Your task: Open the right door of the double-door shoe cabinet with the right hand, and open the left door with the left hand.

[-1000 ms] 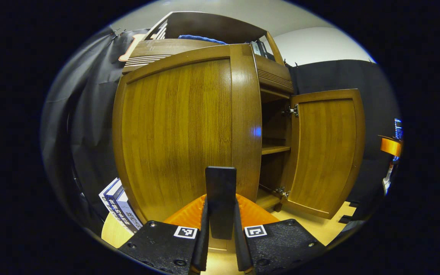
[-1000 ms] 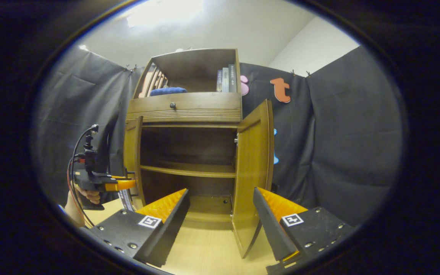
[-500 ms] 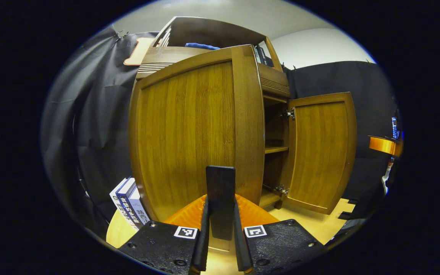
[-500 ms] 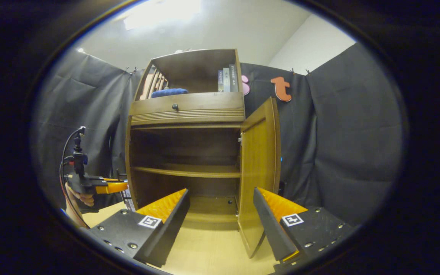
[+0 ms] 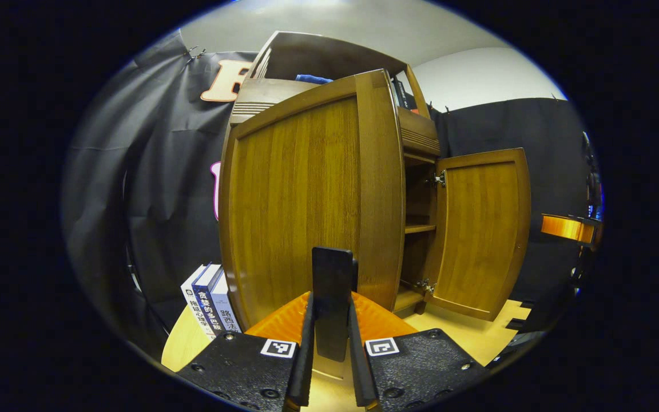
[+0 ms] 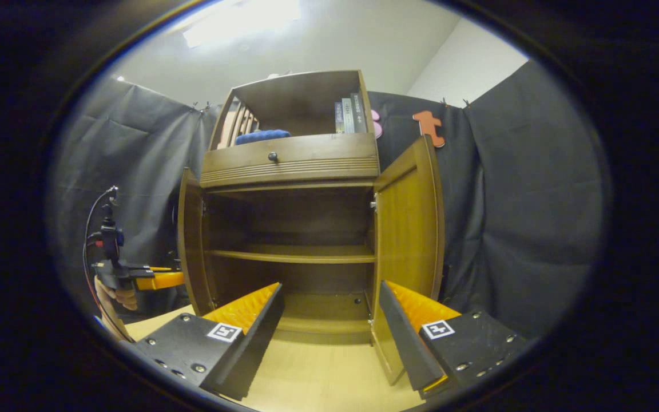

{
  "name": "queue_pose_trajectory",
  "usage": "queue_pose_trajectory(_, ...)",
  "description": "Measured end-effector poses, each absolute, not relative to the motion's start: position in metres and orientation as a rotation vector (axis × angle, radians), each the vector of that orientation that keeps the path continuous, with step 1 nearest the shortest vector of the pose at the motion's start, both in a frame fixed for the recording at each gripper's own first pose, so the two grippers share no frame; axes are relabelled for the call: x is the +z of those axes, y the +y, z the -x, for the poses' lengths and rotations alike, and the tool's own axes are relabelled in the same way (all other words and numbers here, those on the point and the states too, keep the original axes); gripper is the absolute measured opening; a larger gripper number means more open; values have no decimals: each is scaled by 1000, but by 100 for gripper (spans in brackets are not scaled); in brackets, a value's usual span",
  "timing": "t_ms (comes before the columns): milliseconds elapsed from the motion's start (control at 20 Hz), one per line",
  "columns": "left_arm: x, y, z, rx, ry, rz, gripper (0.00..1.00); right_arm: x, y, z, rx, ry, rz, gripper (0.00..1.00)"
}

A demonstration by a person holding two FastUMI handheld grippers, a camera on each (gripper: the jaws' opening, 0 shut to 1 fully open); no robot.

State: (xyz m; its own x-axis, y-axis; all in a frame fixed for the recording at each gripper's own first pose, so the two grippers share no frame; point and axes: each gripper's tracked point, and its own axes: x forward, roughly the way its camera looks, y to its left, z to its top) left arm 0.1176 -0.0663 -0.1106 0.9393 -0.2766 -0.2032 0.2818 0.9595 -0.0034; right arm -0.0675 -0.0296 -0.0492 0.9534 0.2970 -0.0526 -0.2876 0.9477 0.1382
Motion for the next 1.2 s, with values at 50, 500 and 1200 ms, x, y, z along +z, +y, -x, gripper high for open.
queue_pose_trajectory(50, -110, -64, -117, -279, 202, -28, 30, -51, -29, 68, 300, 74, -137, 99)
queue_pose_trajectory(500, -106, -27, -117, -152, 172, -118, 23, -54, -19, 68, 274, 75, -173, 100)
queue_pose_trajectory(1200, -101, 27, -109, 22, 193, -112, 4, -53, 30, 70, 350, 76, -150, 100)
